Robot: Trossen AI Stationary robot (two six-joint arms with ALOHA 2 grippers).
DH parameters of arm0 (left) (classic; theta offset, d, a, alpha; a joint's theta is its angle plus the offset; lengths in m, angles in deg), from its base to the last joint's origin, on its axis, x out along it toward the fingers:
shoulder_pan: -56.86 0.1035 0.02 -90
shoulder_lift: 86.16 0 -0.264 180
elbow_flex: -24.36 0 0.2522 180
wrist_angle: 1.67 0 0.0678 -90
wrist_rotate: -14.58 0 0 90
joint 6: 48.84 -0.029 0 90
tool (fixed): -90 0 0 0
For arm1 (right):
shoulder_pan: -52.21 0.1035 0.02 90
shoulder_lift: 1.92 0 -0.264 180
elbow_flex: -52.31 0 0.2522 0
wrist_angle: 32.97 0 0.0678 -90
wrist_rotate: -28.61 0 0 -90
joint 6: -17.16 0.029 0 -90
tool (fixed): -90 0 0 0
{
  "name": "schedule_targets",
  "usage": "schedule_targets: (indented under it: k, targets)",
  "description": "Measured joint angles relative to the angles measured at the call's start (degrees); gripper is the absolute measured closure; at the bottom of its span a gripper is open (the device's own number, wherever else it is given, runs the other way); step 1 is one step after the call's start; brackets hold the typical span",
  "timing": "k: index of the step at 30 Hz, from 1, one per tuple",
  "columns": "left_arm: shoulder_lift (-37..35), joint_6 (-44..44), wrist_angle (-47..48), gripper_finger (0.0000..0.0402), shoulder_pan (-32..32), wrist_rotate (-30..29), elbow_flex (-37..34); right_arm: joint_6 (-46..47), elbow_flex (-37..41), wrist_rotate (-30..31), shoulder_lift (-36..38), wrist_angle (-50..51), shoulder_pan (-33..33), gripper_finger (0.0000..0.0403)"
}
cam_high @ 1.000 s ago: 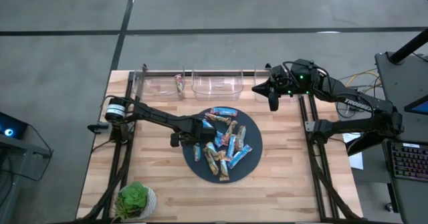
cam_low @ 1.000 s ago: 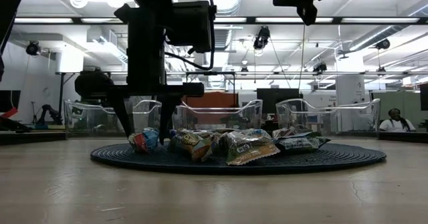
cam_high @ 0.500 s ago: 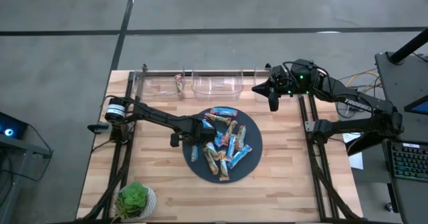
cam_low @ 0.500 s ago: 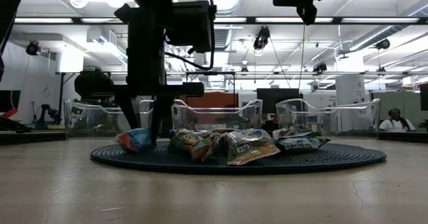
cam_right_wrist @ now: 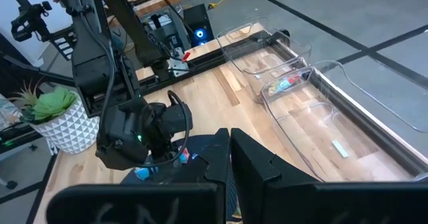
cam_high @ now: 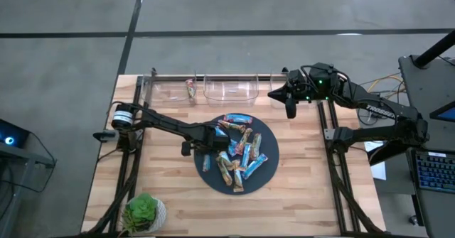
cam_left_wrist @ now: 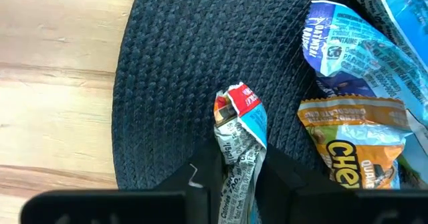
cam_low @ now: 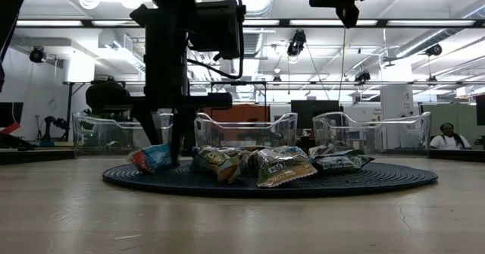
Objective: Pick and place Granola Bars by type
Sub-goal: Put the red granola bar into the left transparent bin
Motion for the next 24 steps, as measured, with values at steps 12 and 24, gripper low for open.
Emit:
schedule_targets:
  k: [12, 24]
  targets:
    - [-0.34, -1.00, 0.15, 0.0349, 0.07, 0.00, 0.15, 0.00, 0.02, 0.47, 0.00, -0.02, -0.02, 0.0394]
    - [-0.36, -1.94, 0.15, 0.0349, 0.11, 0.00, 0.15, -0.20, 0.02, 1.48, 0.00, -0.02, -0.02, 0.0394]
